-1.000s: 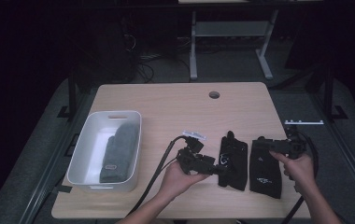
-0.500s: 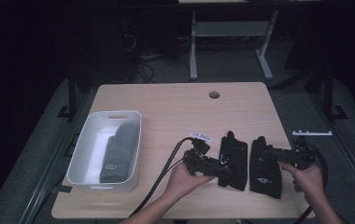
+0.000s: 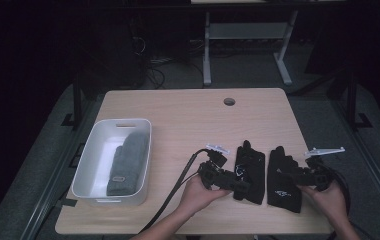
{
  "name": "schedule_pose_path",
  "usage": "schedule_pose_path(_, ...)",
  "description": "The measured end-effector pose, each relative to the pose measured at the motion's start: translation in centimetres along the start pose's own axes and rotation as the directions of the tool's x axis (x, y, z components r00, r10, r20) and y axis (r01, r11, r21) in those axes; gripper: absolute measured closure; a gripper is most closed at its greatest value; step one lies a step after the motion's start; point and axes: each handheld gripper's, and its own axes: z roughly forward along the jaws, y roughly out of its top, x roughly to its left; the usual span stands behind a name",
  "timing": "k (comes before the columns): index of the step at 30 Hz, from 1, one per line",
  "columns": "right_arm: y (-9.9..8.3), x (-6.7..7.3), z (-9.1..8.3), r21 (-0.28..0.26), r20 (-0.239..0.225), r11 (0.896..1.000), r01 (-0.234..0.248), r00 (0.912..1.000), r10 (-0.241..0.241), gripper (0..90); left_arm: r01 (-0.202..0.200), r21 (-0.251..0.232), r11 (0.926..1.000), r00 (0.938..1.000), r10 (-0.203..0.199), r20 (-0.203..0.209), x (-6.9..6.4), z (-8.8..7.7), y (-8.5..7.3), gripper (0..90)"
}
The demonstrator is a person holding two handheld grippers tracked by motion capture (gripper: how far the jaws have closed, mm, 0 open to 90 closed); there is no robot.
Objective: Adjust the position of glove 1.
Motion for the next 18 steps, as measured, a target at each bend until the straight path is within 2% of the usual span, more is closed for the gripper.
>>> schedule_pose_path(3,-0.3,0.3,0.3,0.005,0.024,0.999,0.041,0.9989,-0.041,41.4,0.003,-0.002,1.0000,1.0000,-0.003,-0.002,0.0,0.0,-0.1,27.0)
schedule_pose_path(4,-0.3,0.4,0.3,0.008,0.030,0.999,0.037,0.9988,-0.038,41.8,0.003,-0.003,1.0000,1.0000,-0.003,-0.002,0.0,0.0,-0.1,27.0)
schedule_pose_path(6,-0.3,0.6,0.3,0.012,0.047,0.998,0.062,0.9969,-0.063,42.6,0.006,-0.002,1.0000,1.0000,-0.006,0.003,0.1,0.0,-0.2,27.0)
schedule_pose_path(8,-0.3,1.1,0.5,0.032,0.080,0.995,0.092,0.9923,-0.094,43.3,0.010,-0.002,0.9999,0.9999,-0.010,0.006,0.2,-0.1,-0.3,27.0)
schedule_pose_path(9,-0.2,1.4,0.7,0.038,0.106,0.991,0.126,0.9859,-0.130,43.7,0.013,-0.004,0.9999,0.9999,-0.013,0.006,0.2,-0.2,-0.3,27.0)
schedule_pose_path(12,-0.1,2.1,1.0,0.060,0.150,0.985,0.164,0.9738,-0.171,46.4,0.016,-0.007,0.9998,0.9999,-0.016,-0.001,0.4,-0.5,-0.5,27.1)
schedule_pose_path(15,0.1,2.4,1.0,0.075,0.165,0.981,0.177,0.9684,-0.187,52.9,0.019,-0.015,0.9997,0.9998,-0.019,-0.004,0.5,-0.8,-0.8,27.2)
schedule_pose_path(18,0.1,2.5,1.0,0.075,0.157,0.983,0.168,0.9715,-0.178,63.9,0.023,-0.009,0.9997,0.9997,-0.023,-0.009,0.7,-1.0,-1.0,27.2)
